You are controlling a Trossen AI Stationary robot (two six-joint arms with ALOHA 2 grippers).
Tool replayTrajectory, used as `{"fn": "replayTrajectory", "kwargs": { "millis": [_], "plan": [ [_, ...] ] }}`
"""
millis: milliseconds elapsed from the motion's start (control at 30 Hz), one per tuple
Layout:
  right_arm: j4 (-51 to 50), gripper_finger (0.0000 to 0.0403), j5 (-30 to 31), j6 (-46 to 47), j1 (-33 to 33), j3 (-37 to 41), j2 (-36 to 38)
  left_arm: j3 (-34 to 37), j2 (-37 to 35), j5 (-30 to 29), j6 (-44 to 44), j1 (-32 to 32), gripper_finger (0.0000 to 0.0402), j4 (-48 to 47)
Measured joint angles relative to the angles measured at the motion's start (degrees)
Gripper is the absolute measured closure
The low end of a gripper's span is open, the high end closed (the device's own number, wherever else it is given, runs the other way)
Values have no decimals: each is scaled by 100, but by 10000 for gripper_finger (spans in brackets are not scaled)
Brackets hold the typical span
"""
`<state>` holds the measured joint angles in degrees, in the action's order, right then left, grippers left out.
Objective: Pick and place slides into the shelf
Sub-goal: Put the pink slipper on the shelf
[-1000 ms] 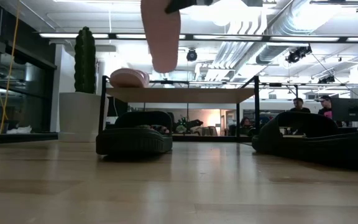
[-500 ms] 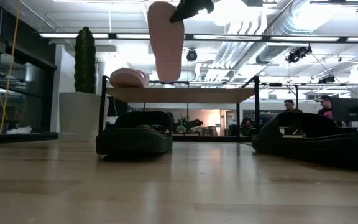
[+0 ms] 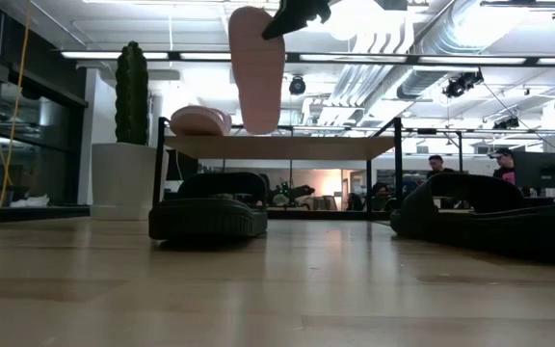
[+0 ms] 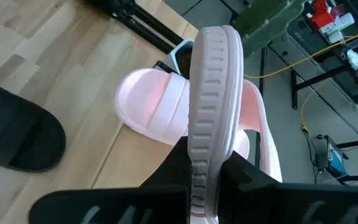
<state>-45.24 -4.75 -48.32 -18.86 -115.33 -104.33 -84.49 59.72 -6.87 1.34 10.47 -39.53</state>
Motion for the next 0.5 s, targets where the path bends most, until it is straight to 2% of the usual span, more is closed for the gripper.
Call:
{"fn": "replayTrajectory", "kwargs": {
  "millis": [300,500],
  "plan": [
    [430,396,-5,225,-91,-2,35,0,0,0,0,1,213,0],
    [269,396,1,439,-230,-364,74,0,0,0,0,-1,213,0]
  ]
}}
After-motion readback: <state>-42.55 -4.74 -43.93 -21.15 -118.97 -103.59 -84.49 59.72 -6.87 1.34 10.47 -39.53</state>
